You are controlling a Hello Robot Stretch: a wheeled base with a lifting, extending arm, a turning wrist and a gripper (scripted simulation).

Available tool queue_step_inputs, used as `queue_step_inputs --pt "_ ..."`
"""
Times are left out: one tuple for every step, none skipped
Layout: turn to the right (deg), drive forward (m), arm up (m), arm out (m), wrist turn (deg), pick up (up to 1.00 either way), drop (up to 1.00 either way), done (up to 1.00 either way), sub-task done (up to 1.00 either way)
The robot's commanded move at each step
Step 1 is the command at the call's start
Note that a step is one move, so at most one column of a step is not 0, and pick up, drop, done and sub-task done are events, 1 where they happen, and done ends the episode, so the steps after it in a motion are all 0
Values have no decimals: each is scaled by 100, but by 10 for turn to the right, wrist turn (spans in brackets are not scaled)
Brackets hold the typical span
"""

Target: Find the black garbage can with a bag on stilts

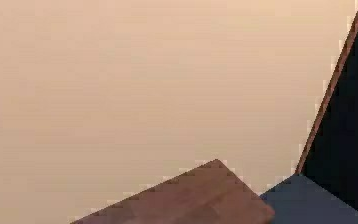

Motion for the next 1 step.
queue_step_inputs --pt "450 0 0 0 0 0 0 0 0"
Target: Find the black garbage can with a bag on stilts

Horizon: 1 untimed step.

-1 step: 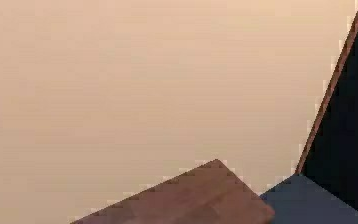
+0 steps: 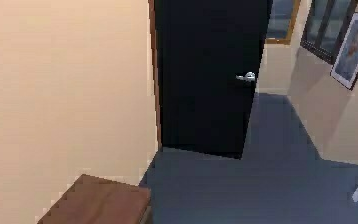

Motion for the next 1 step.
queue_step_inputs --pt "450 0 0 0 0 0 0 0 0"
